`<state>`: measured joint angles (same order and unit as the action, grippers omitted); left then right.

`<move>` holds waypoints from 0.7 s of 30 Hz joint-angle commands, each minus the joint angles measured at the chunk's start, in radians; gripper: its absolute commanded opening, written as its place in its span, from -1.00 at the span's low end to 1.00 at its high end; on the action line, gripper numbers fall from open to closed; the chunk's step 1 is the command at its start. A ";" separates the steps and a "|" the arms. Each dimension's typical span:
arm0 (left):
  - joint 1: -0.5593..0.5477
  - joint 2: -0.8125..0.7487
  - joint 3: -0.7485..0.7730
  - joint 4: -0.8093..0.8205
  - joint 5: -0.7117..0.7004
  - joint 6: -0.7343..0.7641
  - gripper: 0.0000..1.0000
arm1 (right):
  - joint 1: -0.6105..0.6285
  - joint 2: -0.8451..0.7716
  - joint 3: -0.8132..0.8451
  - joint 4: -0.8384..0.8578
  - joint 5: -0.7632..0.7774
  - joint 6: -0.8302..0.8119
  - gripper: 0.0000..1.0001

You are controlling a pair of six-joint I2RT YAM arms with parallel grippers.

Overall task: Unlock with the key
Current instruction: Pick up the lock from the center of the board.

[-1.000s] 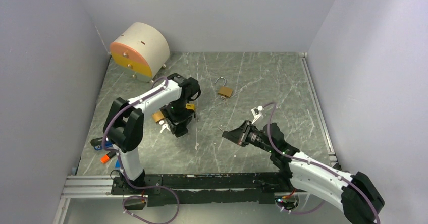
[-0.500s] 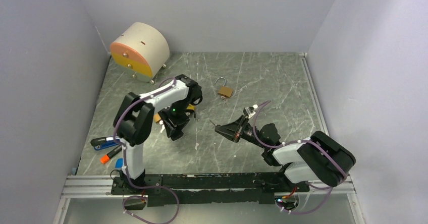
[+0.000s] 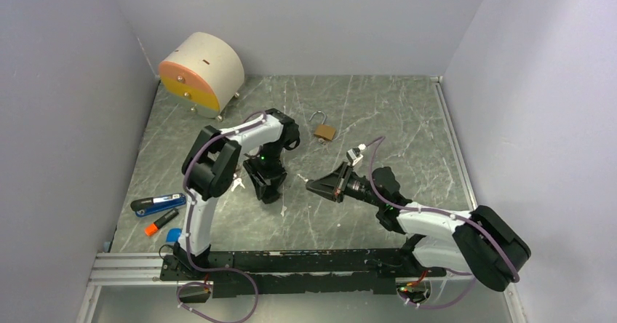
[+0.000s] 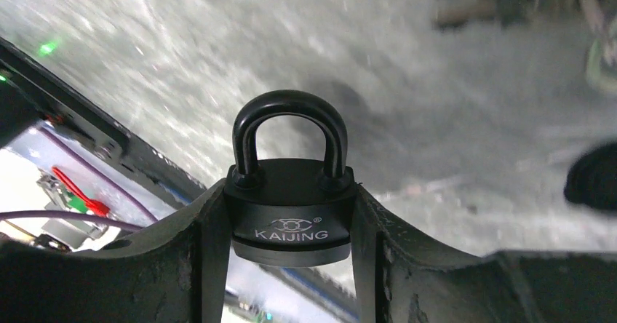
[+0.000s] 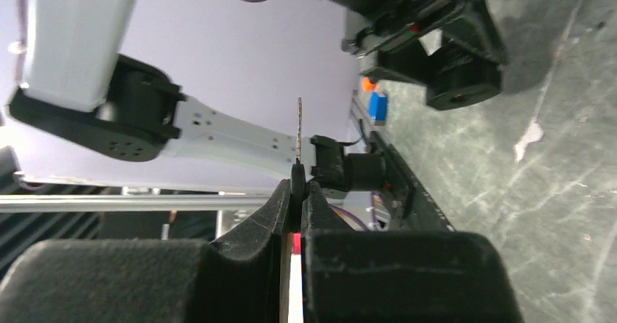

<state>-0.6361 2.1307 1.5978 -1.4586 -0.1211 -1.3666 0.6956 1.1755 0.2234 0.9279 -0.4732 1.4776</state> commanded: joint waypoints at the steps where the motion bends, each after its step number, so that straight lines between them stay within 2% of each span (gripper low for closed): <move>1: 0.018 -0.152 -0.029 0.046 0.248 0.075 -0.95 | 0.009 -0.020 0.064 -0.198 -0.002 -0.165 -1.00; 7: 0.046 -0.198 -0.023 0.084 0.408 0.098 -0.95 | 0.041 0.049 0.064 -0.163 -0.016 -0.258 -1.00; 15: 0.076 -0.216 -0.025 0.111 0.493 0.095 -0.95 | 0.061 0.071 0.095 -0.171 -0.047 -0.320 -1.00; 21: 0.076 -0.223 -0.029 0.125 0.511 0.082 -0.95 | 0.061 0.163 0.113 -0.113 -0.070 -0.295 -1.00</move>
<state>-0.5610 1.9732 1.5578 -1.3163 0.3210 -1.2766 0.7536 1.2907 0.2966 0.7536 -0.5144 1.1961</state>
